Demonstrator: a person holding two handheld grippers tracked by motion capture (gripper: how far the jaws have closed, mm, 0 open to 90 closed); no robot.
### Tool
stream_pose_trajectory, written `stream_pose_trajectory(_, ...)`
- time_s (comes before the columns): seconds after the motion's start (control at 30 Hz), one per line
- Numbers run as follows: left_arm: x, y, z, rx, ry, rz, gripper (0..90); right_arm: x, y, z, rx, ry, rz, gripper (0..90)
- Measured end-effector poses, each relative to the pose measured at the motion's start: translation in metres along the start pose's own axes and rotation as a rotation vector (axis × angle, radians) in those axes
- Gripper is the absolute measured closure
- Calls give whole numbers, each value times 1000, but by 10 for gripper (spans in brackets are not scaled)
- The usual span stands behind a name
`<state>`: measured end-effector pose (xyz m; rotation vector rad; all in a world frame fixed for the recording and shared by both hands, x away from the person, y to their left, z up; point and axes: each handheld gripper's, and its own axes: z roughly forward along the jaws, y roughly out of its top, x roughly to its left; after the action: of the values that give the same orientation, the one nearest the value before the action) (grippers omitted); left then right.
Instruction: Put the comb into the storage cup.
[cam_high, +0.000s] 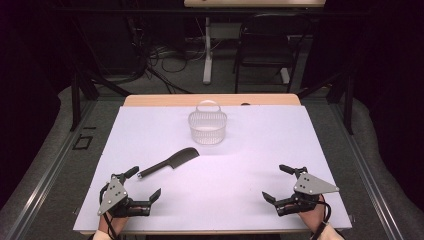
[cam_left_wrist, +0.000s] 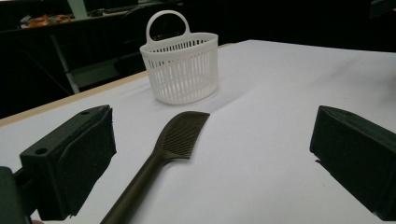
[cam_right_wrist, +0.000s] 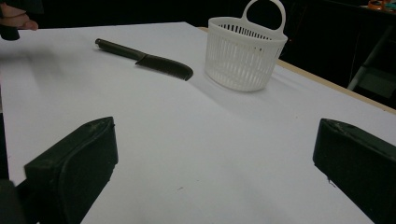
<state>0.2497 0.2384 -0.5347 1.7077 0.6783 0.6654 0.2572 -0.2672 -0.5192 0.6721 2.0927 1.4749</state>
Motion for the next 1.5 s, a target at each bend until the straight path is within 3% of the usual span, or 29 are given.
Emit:
stream_pose_trajectory(0.53, 2, 7, 2, 60, 5, 6, 3, 0, 0, 1, 8, 7, -3, 0)
stream_pose_trajectory(1.0, 13, 17, 9, 124, 12, 28, 2, 0, -1, 3, 16, 11, -1, 0)
stream_pose_trajectory(1.5, 26, 24, 21, 195, 18, 10, 3, 0, -1, 3, 24, 17, -2, 0)
